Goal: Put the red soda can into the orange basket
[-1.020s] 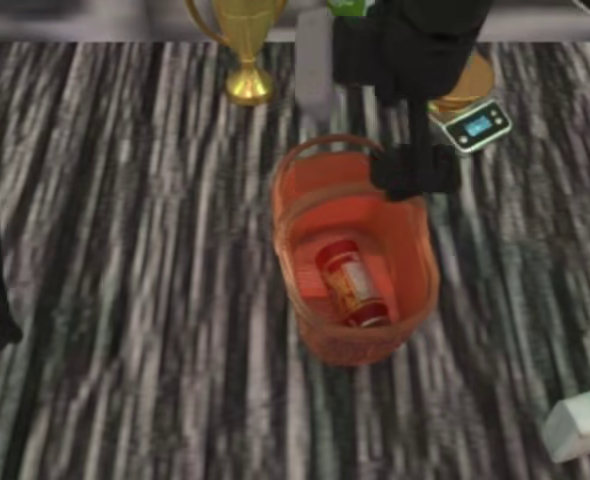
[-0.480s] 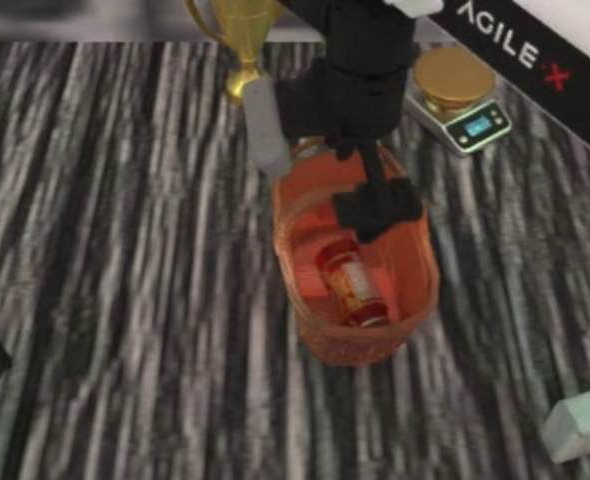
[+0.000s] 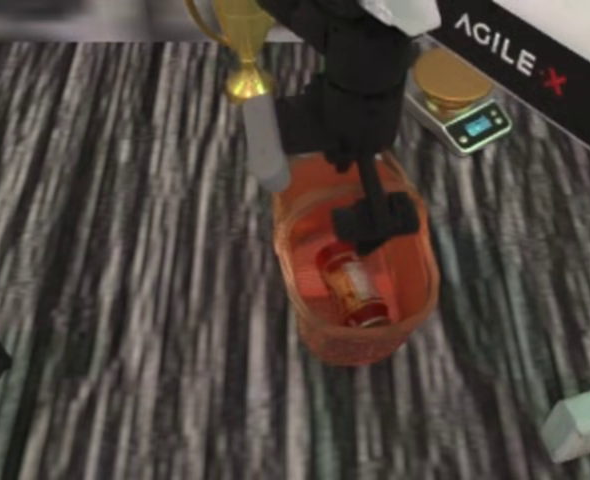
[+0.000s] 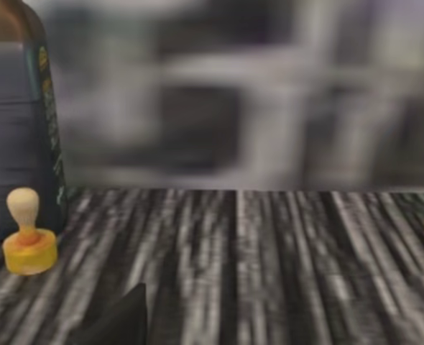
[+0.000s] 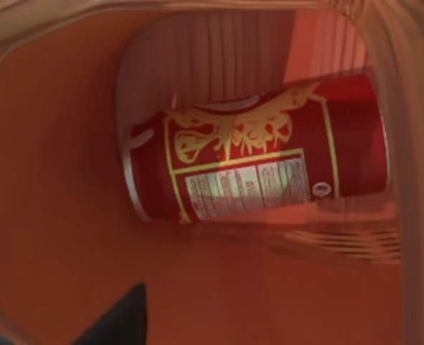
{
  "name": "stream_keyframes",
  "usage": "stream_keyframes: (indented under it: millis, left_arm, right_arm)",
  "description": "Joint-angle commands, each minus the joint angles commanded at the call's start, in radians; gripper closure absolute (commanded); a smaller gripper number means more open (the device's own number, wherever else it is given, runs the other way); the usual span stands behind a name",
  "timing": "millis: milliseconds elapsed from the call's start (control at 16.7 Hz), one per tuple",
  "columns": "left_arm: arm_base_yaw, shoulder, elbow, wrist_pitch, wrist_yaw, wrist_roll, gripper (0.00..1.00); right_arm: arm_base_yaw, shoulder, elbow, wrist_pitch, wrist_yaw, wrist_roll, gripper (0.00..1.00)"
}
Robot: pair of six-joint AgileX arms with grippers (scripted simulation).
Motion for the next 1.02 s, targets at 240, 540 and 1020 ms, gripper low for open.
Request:
stream_keyframes:
  millis: [240,540,1020]
  left_arm:
    - [0.0,0.0,0.0,0.0,0.0,0.0,0.0]
    - [0.0,0.0,0.0,0.0,0.0,0.0,0.0]
    - [0.0,0.0,0.0,0.0,0.0,0.0,0.0]
  right_arm:
    - [0.001,-0.01,-0.036,0.027,0.0,0.0,0.0]
    - [0.001,-0.01,-0.036,0.027,0.0,0.0,0.23]
    - [0.001,-0.01,-0.036,0.027,0.0,0.0,0.83]
